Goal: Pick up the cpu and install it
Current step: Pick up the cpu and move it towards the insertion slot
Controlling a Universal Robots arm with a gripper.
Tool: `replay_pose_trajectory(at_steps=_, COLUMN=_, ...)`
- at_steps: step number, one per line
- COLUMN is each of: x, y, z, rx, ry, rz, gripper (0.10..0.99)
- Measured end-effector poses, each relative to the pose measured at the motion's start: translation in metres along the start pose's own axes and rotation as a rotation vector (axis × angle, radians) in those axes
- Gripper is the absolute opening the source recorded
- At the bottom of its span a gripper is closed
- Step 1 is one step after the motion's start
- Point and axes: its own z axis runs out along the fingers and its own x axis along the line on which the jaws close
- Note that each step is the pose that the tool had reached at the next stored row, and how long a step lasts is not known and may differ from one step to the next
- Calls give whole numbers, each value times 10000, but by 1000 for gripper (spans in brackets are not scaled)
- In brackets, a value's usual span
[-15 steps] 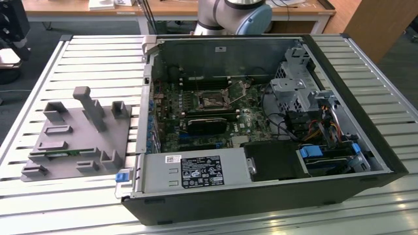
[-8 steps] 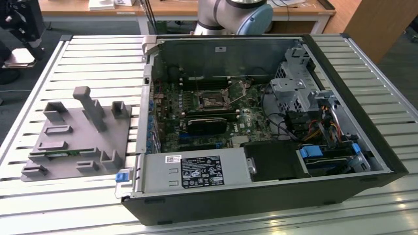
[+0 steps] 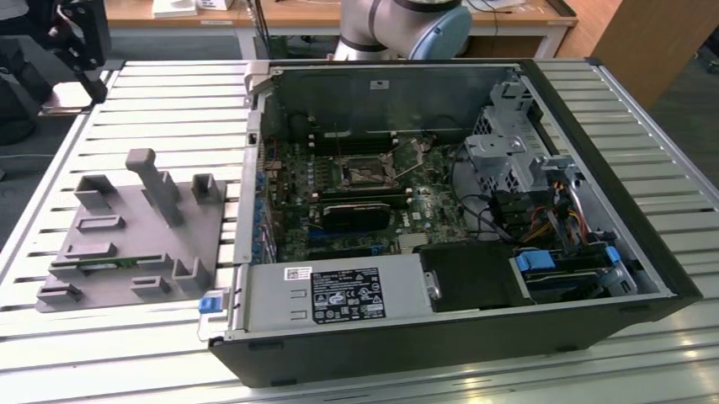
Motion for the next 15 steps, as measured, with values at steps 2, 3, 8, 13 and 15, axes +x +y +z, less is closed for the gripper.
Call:
replay_pose_trajectory(at_steps=2, x=-73, y=1, z=1, rx=0, ry=0, rz=0, gripper=541)
replay_pose_trajectory(at_steps=3, x=-109, y=1, z=2, rx=0, ry=1, rz=0, gripper=541)
replay_pose_trajectory(at_steps=8, x=-290, y=8, z=5, rx=0, ry=0, rz=0, gripper=541)
replay_pose_trajectory(at_steps=13, x=-445, y=12, z=8, rx=0, ry=0, rz=-1, gripper=541)
replay_pose_trajectory(at_steps=15, x=-496, y=14, z=10, rx=0, ry=0, rz=-1, gripper=541)
